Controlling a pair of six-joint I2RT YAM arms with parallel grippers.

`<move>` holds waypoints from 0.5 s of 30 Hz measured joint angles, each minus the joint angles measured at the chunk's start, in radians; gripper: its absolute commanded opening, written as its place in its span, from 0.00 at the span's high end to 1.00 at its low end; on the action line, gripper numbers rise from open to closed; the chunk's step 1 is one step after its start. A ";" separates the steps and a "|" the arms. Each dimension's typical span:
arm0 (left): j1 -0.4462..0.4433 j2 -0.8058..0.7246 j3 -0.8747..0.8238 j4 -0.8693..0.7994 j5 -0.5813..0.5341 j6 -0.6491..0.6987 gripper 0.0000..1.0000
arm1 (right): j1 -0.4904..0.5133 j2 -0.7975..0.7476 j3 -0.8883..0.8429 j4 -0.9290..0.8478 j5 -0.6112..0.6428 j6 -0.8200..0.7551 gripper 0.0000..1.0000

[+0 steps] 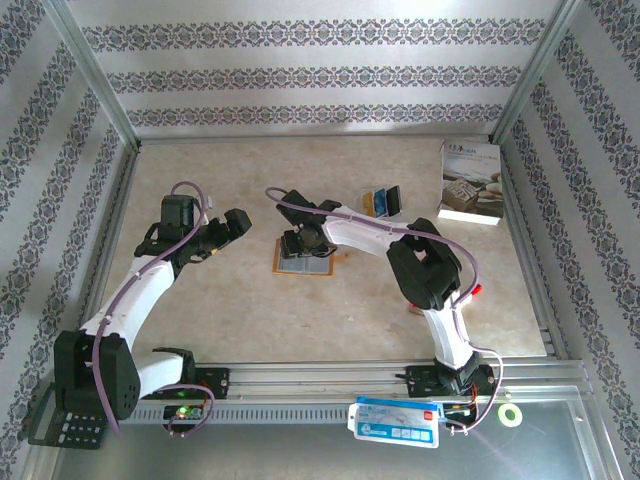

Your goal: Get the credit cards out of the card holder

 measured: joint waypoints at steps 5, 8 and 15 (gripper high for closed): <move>0.000 0.001 0.000 -0.001 -0.005 0.000 0.00 | 0.000 0.036 0.025 -0.031 0.000 -0.001 0.45; 0.000 0.010 0.000 -0.001 -0.004 0.000 0.00 | 0.000 0.056 0.032 -0.050 -0.001 -0.001 0.46; 0.000 0.062 0.000 -0.002 -0.004 0.000 0.00 | -0.002 0.060 0.037 -0.058 -0.011 -0.001 0.51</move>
